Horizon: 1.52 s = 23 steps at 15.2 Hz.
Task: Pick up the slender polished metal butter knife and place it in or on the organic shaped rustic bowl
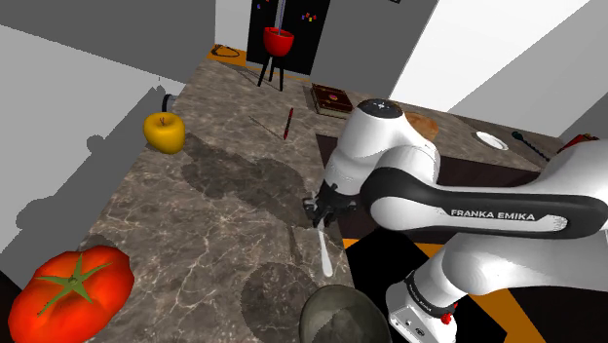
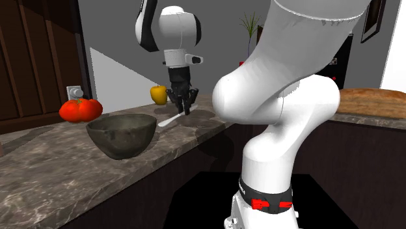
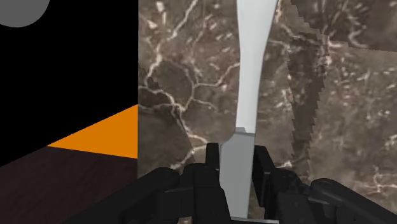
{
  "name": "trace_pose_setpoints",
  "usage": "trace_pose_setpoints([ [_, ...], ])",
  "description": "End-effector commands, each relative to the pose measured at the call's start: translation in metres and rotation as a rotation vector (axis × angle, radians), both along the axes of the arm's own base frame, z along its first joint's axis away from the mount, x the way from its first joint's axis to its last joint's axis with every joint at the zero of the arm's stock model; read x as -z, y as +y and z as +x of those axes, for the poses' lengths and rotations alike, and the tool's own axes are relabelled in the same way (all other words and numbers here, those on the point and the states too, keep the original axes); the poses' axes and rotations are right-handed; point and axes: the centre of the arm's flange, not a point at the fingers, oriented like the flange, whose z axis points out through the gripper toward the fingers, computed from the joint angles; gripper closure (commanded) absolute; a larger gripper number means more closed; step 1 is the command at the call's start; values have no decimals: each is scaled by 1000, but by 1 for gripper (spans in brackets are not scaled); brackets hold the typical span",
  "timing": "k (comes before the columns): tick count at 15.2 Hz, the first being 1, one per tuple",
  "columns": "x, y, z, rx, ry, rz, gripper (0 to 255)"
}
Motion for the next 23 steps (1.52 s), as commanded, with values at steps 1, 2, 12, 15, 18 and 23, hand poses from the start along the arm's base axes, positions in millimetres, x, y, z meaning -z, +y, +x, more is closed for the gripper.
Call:
trace_pose_setpoints([
  [1,-12,0,-1,0,1,0,255],
  [2,-17,0,-1,0,1,0,255],
  [12,-70,0,-1,0,1,0,255],
  [15,-86,0,-1,0,1,0,255],
  [18,-101,0,-1,0,1,0,255],
  [23,-107,28,-46,0,1,0,255],
])
